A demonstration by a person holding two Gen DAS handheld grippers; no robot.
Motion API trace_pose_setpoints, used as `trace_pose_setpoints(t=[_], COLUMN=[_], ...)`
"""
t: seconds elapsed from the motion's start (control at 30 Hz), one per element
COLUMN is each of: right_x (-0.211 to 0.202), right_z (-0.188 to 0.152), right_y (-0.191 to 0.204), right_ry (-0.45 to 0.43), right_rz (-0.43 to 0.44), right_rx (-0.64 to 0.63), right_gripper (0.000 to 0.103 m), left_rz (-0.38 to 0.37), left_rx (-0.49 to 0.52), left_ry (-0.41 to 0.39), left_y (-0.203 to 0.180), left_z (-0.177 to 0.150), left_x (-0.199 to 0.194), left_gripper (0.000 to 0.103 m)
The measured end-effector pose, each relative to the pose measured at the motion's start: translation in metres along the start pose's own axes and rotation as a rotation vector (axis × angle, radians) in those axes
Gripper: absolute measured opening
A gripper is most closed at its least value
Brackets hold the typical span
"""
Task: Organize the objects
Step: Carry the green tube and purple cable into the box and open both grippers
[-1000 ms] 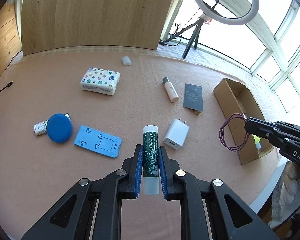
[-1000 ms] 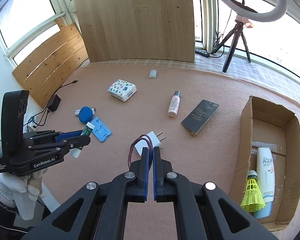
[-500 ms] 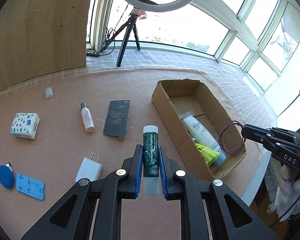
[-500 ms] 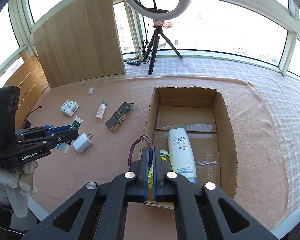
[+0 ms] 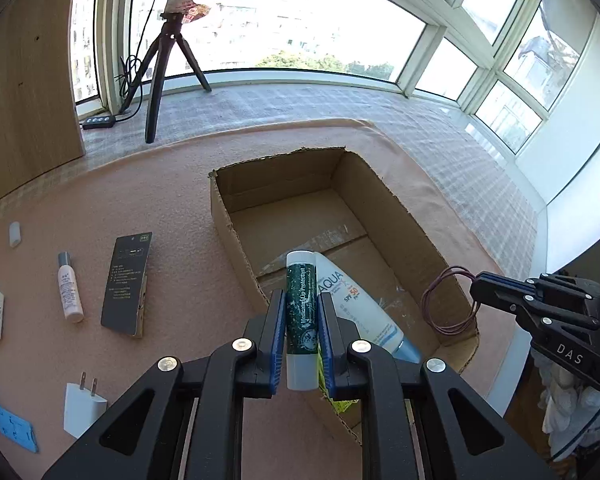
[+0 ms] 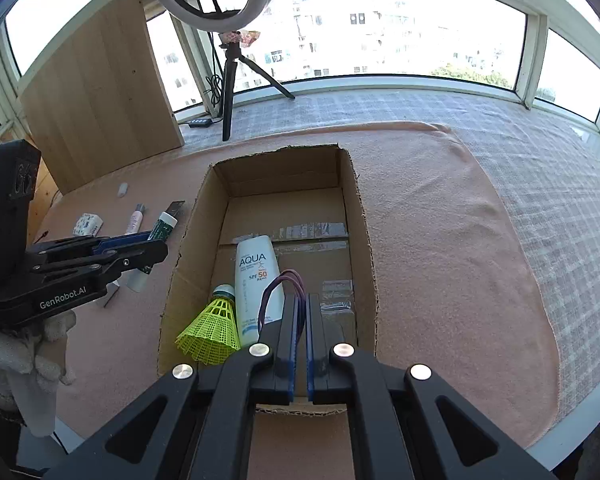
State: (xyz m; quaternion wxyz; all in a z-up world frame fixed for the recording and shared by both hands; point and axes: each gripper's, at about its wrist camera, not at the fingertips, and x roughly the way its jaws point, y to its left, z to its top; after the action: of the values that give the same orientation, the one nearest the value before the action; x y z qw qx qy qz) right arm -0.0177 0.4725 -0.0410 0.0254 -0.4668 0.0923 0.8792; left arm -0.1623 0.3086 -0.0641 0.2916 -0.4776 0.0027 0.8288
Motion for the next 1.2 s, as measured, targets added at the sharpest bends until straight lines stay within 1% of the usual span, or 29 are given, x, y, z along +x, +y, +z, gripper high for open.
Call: trace_pose_setpoints(t=[0.2, 0.37, 0.47, 0.53, 0.57, 0.6, 0.63, 0.73, 0.93, 1.07, 1.2], right_x=[0.008, 0.012, 0.011, 0.011, 0.01, 0.008, 0.005, 0.002, 0.006, 0.008, 0.009], right_z=[-0.003, -0.005, -0.005, -0.005, -0.004, -0.004, -0.004, -0.003, -0.002, -0.003, -0.004], right_y=[-0.014, -0.019, -0.021, -0.023, -0.024, -0.024, -0.022, -0.017, -0.009, 0.0, 0.011], right_ry=[0.017, 0.027, 0.016, 0.013, 0.014, 0.005, -0.013, -0.024, -0.011, -0.001, -0.013], right_rz=[-0.001, 0.003, 0.026, 0.062, 0.077, 0.079, 0.069, 0.047, 0.052, 0.075, 0.109], right_rx=[0.016, 0.018, 0.025, 0.041, 0.049, 0.053, 0.052, 0.031, 0.032, 0.029, 0.029], right_gripper=[0.003, 0.003, 0.005, 0.02, 0.045, 0.065, 0.068, 0.069, 0.069, 0.069, 0.069], left_rz=[0.007, 0.017, 0.003, 0.015, 0.024, 0.023, 0.024, 0.031, 0.037, 0.051, 0.071], left_rx=[-0.002, 0.01, 0.011, 0.012, 0.011, 0.01, 0.008, 0.001, -0.006, -0.023, -0.052], left_ry=[0.026, 0.036, 0.045, 0.048, 0.037, 0.026, 0.021, 0.014, 0.009, 0.001, -0.013], left_y=[-0.006, -0.012, -0.013, -0.013, -0.012, -0.011, -0.01, -0.005, 0.003, 0.012, 0.029], left_z=[0.004, 0.004, 0.005, 0.005, 0.006, 0.006, 0.006, 0.006, 0.002, -0.003, -0.011], left_x=[0.023, 0.03, 0.031, 0.03, 0.027, 0.025, 0.022, 0.017, 0.007, -0.004, -0.019], left_gripper=[0.016, 0.016, 0.017, 0.035, 0.053, 0.06, 0.06, 0.06, 0.06, 0.06, 0.06])
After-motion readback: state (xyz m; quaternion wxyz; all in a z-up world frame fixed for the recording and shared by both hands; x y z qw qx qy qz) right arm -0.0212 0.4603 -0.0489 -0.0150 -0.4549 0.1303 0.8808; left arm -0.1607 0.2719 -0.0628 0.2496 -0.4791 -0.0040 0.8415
